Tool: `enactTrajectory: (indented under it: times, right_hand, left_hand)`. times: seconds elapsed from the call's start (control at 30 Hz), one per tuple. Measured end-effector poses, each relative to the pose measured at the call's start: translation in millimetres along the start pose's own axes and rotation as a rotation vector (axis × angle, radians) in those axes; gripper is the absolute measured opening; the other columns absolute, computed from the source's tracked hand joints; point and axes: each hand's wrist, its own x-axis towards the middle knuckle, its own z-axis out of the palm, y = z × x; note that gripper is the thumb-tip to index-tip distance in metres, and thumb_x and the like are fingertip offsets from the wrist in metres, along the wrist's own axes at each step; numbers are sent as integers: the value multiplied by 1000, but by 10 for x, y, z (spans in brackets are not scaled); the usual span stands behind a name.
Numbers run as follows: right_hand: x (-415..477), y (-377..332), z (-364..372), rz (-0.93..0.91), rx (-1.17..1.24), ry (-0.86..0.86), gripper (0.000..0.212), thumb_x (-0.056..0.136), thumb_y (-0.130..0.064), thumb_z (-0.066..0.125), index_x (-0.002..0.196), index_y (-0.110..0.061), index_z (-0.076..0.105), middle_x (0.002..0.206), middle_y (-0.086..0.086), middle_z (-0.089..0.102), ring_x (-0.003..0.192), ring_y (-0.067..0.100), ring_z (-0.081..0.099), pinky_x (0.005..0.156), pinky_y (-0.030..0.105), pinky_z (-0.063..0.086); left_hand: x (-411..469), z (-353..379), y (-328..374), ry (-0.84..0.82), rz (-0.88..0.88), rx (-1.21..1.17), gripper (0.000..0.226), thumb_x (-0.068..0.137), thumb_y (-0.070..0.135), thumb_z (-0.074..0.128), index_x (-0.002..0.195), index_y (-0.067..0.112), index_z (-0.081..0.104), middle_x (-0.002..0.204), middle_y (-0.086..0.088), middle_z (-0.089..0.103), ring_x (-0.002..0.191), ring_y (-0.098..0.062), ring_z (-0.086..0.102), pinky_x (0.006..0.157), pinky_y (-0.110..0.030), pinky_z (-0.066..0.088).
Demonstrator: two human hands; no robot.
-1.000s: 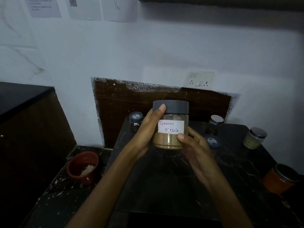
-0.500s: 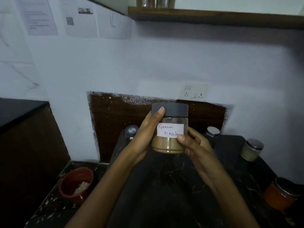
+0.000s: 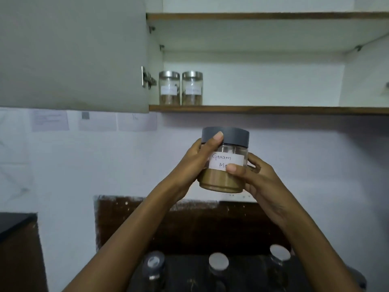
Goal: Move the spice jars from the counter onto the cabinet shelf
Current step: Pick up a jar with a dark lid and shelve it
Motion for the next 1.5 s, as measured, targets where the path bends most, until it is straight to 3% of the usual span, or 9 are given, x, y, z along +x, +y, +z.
enactTrajectory:
  times: [0.17, 0.3, 0.53, 0.7, 0.83, 0.93, 1.1, 1.27, 1.5]
  right_hand:
    - [738, -292, -211, -136, 50, -26, 61, 63, -29, 77, 120, -17, 58, 112, 5, 69, 102, 21, 66, 86, 38, 55]
    - [1425, -572, -309, -214, 36, -44, 65, 59, -28, 75, 120, -12, 58, 109, 6, 70, 97, 20, 68, 77, 31, 55]
    - [2606, -658, -474, -248, -48, -92, 45, 72, -18, 76, 115, -12, 63, 109, 8, 70, 98, 22, 68, 84, 37, 55]
    - [3164, -585, -615, -204, -120, -119, 51, 69, -16, 79, 116, -12, 60, 110, 6, 69, 100, 21, 67, 90, 43, 53]
    - [3395, -487, -721, -157, -145, -166, 46, 68, -13, 79, 110, -13, 61, 109, 8, 69, 100, 21, 67, 89, 39, 53]
    - [3487, -434, -761, -133, -151, -193, 45, 65, -14, 79, 106, -14, 62, 104, 5, 71, 95, 20, 69, 83, 32, 54]
    - [3579, -405, -778, -101, -172, -211, 51, 64, -18, 79, 111, -11, 60, 108, 5, 70, 102, 21, 66, 93, 36, 50]
    - [3611, -409, -780, -67, -224, -233, 54, 68, -20, 78, 117, -7, 60, 111, 7, 69, 106, 20, 64, 97, 41, 48]
    - [3633, -389, -713, -59, -258, -205, 44, 72, -21, 78, 112, -13, 61, 112, 6, 68, 107, 21, 63, 103, 43, 43]
  left_hand:
    - [603, -178, 359, 51, 112, 118, 55, 79, 62, 53, 120, 27, 58, 113, 2, 67, 100, -14, 66, 79, -27, 57]
    - [1150, -344, 584, 232, 194, 173, 30, 84, 45, 62, 107, 25, 63, 109, 5, 65, 102, -14, 62, 83, -30, 55]
    - [2116, -607, 661, 406, 252, 157, 40, 80, 38, 72, 110, 12, 65, 102, 2, 66, 100, -21, 66, 84, -34, 57]
    - [2592, -686, 512, 499, 285, 269, 46, 79, 37, 73, 114, 9, 61, 109, -6, 66, 91, -21, 68, 82, -36, 56]
    - [2798, -648, 345, 549, 280, 375, 46, 82, 36, 70, 116, 8, 63, 108, -4, 68, 96, -20, 66, 88, -36, 53]
    - [2880, -630, 208, 597, 299, 516, 25, 83, 39, 69, 97, 18, 69, 102, -1, 69, 99, -17, 63, 93, -38, 49]
    - [2893, -532, 64, 651, 379, 616, 46, 82, 40, 69, 119, 13, 64, 117, -3, 67, 109, -18, 61, 87, -28, 47]
    - [2928, -502, -34, 715, 394, 646, 58, 79, 41, 72, 128, 14, 57, 126, -5, 63, 110, -21, 61, 95, -38, 49]
    - [2920, -462, -91, 746, 407, 682, 47, 85, 29, 67, 127, 11, 58, 118, -10, 62, 107, -25, 57, 90, -34, 47]
